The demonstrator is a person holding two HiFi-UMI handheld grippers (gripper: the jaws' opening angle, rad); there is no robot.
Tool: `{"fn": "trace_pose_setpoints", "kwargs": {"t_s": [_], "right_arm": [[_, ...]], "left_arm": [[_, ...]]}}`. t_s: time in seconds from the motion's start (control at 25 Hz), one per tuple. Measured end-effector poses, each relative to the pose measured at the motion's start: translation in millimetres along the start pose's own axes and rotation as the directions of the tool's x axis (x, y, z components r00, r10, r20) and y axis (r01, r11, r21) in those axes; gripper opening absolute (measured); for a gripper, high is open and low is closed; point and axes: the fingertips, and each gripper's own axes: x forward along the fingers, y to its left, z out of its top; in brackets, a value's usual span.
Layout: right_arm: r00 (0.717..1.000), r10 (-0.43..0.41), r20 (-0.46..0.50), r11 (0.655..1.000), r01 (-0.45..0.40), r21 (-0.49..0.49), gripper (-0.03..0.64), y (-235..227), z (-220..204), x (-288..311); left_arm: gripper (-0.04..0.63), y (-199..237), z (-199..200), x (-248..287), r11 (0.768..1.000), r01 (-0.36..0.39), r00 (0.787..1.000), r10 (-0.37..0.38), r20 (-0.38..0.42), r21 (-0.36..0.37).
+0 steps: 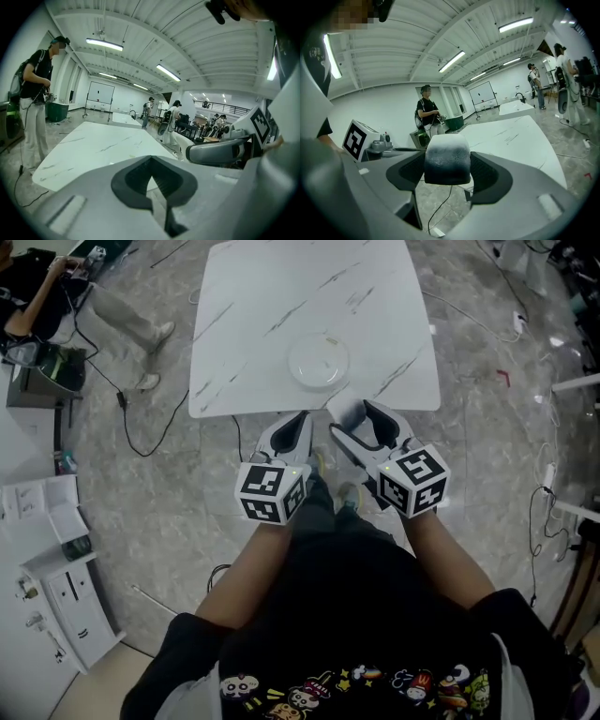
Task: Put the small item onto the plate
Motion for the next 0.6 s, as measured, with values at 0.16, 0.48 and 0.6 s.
{"fn": "trace_pose_setpoints", "kwargs": {"t_s": [0.16, 0.48, 0.6], "right_arm": [[0.999, -0.027, -0.033, 1.0, 0.027, -0.002, 0.327, -7, -3, 32], [0.988, -0.104, -0.111, 0.994, 0.105, 0.002, 0.327, -32, -17, 86], [0.983, -0.124, -0.135, 0.992, 0.127, 0.011, 0.327, -44, -24, 108]], "left_arm": [[0.0, 32, -8, 16, 1.0, 0.004, 0.999, -0.004, -0.034, -0.003], [0.0, 76, -15, 51, 1.0, 0.026, 0.996, -0.027, -0.089, -0.016], [0.0, 87, -20, 66, 0.999, 0.036, 0.993, -0.039, -0.114, -0.027]]}}
